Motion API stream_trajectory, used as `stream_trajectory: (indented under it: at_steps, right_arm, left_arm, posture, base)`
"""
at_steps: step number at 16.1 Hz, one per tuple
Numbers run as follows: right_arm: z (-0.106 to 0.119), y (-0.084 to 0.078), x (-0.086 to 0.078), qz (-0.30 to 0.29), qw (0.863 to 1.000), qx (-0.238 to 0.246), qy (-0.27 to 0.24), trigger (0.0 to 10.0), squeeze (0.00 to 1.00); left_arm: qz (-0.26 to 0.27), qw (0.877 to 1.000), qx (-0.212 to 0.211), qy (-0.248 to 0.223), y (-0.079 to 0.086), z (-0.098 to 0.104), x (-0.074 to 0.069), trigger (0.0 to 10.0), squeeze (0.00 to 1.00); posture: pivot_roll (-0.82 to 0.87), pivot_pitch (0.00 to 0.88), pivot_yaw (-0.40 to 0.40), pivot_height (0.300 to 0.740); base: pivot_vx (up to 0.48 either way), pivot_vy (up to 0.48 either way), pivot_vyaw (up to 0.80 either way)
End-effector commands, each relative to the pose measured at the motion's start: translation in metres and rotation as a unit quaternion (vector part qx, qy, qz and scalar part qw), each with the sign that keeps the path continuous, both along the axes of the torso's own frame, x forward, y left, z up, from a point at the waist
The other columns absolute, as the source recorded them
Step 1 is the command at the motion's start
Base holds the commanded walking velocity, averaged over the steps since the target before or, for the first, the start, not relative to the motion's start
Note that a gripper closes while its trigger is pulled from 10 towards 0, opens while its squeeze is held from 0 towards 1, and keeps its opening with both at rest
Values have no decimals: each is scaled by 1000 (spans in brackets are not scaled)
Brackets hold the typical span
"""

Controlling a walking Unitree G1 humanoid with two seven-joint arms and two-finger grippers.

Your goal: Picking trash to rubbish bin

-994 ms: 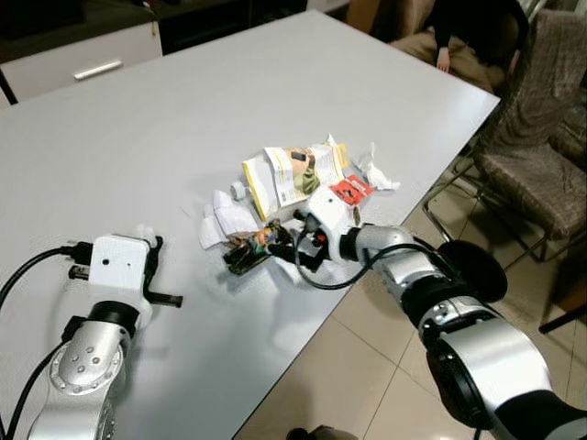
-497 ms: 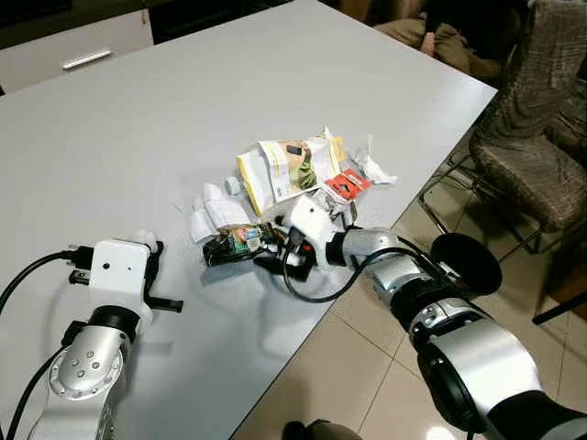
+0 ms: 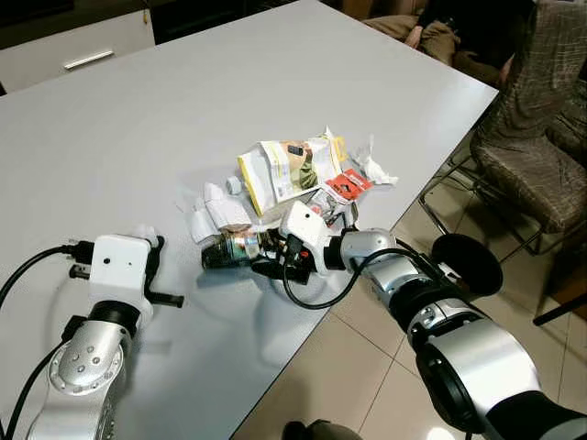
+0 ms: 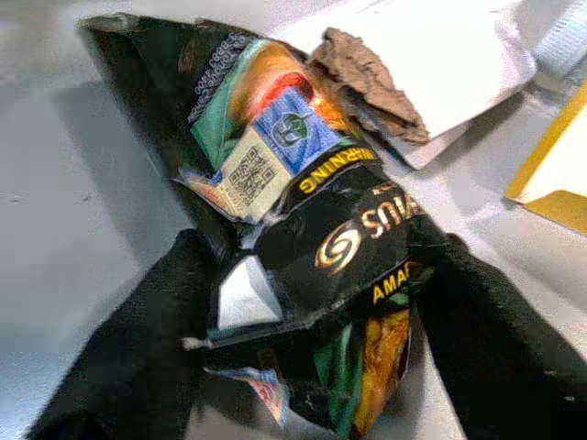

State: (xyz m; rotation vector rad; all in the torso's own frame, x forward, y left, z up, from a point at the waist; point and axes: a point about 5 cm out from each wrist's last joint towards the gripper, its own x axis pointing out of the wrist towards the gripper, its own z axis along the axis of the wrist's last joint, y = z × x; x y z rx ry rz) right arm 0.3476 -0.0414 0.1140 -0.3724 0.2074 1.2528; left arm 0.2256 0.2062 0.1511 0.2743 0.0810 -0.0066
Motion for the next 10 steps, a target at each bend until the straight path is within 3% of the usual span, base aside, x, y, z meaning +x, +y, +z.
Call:
stream_trajectory:
  at_steps: [1, 7, 10]
  right_arm:
    - [-10, -8, -4, 6, 1000, -20, 19, 0, 0]
    - [-15, -12, -8, 16, 999, -13, 35, 0, 0]
    - [-9, -16, -3, -23, 998, 41, 39, 0, 0]
  left_arm:
    - [-12, 1000, -1, 7, -4, -2, 0, 10000, 0]
    - [-21, 1000, -2, 6, -5, -2, 4, 10000, 0]
    - [-21, 1000, -12, 10, -8, -5, 8, 10000, 0]
  posture:
    - [80, 100, -168, 740]
    - [76, 81, -155, 740]
    - [56, 60, -153, 740]
  base:
    - [0, 0, 0]
    - [0, 0, 0]
    - [0, 0, 0]
